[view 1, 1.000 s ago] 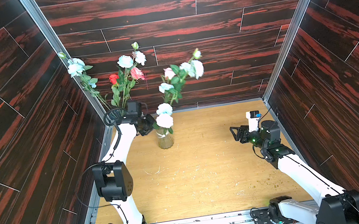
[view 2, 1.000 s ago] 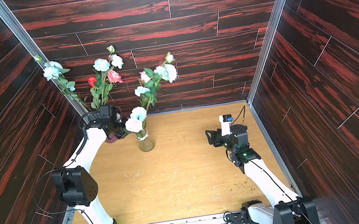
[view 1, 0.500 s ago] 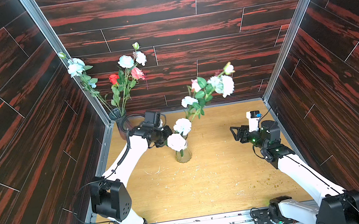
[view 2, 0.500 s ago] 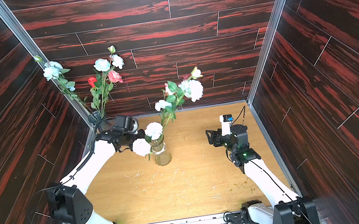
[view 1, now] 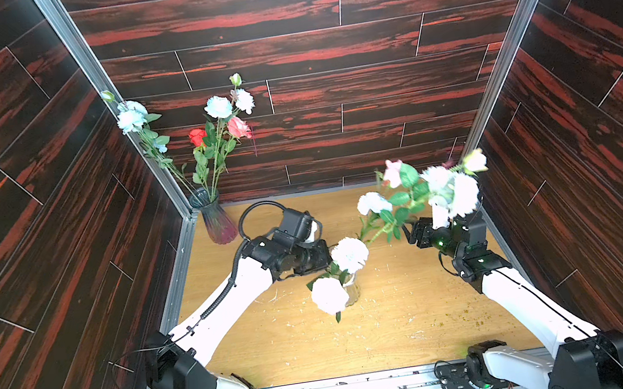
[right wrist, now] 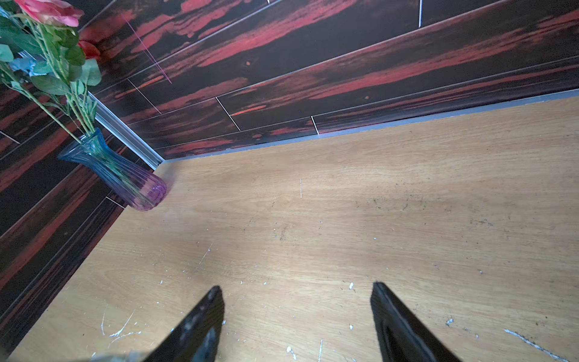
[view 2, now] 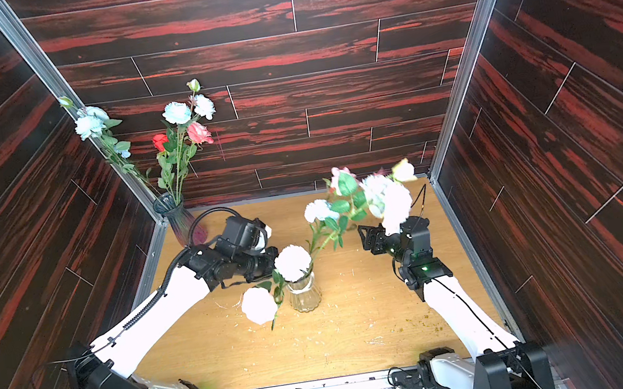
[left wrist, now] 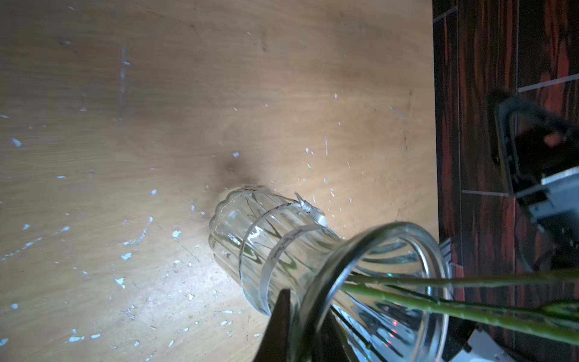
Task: Pick out blue flowers from the vase
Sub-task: Move the vase to the center of the board, then pick up the flower from the vase.
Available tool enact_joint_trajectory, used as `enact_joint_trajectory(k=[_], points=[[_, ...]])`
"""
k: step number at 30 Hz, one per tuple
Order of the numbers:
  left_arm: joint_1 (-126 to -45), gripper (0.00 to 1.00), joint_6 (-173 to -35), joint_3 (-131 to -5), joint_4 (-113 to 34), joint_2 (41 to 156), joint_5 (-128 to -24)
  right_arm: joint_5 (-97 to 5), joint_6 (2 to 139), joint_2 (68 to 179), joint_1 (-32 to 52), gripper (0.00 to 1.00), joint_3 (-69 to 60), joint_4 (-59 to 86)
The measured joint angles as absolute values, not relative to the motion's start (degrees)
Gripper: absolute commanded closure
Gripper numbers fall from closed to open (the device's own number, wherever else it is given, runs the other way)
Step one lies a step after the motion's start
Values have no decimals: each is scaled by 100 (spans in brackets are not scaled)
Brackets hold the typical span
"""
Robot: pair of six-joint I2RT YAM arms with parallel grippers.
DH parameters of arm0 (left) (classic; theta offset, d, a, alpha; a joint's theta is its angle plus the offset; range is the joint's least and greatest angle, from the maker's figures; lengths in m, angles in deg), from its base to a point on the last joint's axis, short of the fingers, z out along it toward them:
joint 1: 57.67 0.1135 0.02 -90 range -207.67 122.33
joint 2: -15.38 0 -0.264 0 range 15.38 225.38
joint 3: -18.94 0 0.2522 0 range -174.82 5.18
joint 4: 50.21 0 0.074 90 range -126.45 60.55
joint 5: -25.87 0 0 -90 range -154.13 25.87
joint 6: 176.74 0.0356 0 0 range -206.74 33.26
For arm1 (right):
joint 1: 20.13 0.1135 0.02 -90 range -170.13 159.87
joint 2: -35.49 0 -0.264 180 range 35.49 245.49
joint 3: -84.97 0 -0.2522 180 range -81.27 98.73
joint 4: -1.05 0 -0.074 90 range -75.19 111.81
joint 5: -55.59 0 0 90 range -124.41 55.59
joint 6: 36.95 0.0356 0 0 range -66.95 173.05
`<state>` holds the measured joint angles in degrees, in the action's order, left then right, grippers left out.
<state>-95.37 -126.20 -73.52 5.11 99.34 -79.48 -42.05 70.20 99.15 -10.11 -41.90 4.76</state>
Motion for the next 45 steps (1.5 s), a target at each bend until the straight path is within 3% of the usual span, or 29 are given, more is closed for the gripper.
enact_joint_trajectory(k=[21, 33, 40, 45], points=[[-9980, 100, -12675, -6803, -16, 9857, -7653, -4124, 7022, 9912, -1011, 24, -4190, 476], [-9980, 48, -12703, -6591, -698, 9575, -7697, -4120, 7022, 9912, -1011, 24, -4190, 479], [-9980, 40, -12531, -6591, -741, 9357, -7330, -4096, 7044, 9893, -1011, 29, -4190, 481], [-9980, 37, -12321, -6082, -1030, 8631, -6337, -3938, 7040, 9744, -1011, 30, -4190, 573]])
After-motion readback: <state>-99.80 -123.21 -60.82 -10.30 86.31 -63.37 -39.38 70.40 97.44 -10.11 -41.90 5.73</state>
